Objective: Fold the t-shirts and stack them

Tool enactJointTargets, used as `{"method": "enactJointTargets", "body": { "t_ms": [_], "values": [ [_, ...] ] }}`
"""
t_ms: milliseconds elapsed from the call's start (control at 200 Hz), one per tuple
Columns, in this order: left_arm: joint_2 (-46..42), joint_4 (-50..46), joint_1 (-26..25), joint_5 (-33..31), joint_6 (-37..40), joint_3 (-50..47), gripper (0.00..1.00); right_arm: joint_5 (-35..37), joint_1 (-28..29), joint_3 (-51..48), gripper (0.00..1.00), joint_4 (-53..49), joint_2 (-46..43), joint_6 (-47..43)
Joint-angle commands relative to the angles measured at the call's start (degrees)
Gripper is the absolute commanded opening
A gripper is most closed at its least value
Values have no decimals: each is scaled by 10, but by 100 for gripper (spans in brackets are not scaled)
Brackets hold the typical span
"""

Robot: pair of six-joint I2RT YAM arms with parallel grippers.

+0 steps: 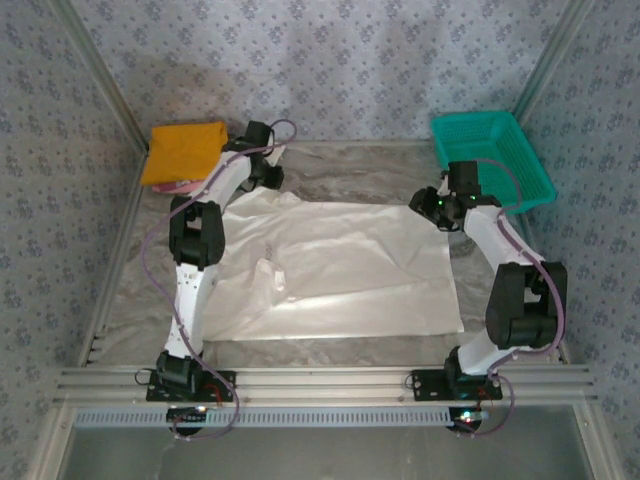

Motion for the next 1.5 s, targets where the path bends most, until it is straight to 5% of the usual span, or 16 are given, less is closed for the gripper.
{"method": "enactJointTargets", "body": {
  "t_ms": [0, 85, 395, 1009, 1494],
  "values": [
    [-21, -7, 3, -12, -9, 21, 13, -9, 2, 16, 44, -20, -11, -15],
    [-34, -14, 6, -13, -16, 27, 0, -10, 0, 17, 44, -19, -3, -14],
    [-130, 19, 47, -5, -33, -62, 0, 47, -13, 94, 48, -91, 83, -37],
    [-152, 45, 80, -29, -16, -130, 0, 99, -30, 304, 58, -209, 292, -107],
    [-173, 105, 132, -34, -19, -200, 0, 137, -30, 357, 60, -228, 348, -112]
  ]
}}
